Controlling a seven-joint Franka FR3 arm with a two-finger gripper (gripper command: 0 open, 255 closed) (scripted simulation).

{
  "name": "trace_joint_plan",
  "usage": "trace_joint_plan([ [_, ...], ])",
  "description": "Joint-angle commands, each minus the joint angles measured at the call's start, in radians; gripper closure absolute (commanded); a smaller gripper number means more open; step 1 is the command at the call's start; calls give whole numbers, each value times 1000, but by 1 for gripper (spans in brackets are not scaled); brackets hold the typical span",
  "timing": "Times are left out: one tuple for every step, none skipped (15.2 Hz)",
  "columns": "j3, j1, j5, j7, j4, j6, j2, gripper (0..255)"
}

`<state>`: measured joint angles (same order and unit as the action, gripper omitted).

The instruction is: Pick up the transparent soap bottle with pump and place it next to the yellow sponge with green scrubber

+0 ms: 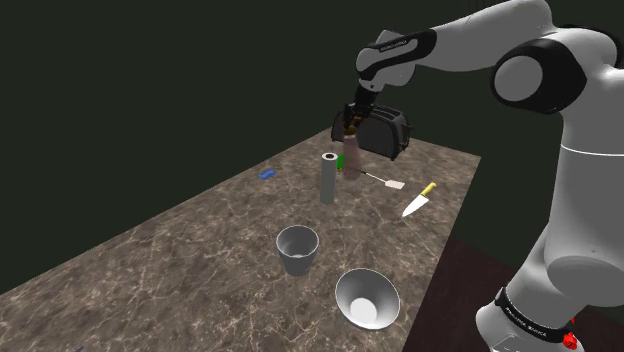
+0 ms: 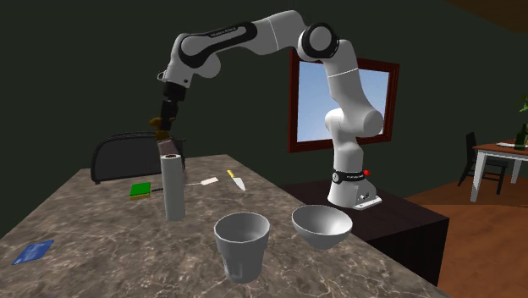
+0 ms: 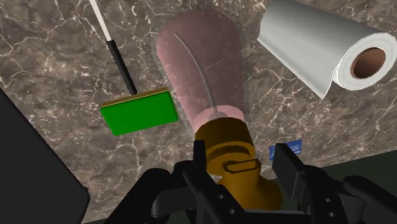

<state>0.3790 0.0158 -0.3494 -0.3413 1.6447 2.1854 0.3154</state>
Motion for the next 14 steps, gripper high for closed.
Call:
trace_joint_plan([
  [-3, -1, -8, -7, 13, 23, 10, 255],
  [-4, -1, -12, -12, 21, 34, 14, 255],
  [-6, -2, -16, -16, 29, 45, 17, 255],
  [-7, -2, -20, -20, 37, 57, 21, 255],
  [-9, -3, -23, -23, 43, 65, 24, 255],
  [-9, -3, -23, -23, 43, 65, 24, 255],
  [-9, -3, -23, -23, 43, 65, 24, 255],
  [-9, -3, -23, -23, 43, 65, 24, 255],
  [-9, -3, -23, -23, 43, 65, 24, 255],
  [-9, -3, -23, -23, 43, 65, 24, 255],
  [-9, -3, -23, -23, 43, 65, 24, 255],
  [-9, -3, -23, -23, 43, 65, 24, 255],
  [-9, -3, -23, -23, 43, 65, 24, 255],
  [-9, -3, -23, -23, 43, 65, 24, 0],
])
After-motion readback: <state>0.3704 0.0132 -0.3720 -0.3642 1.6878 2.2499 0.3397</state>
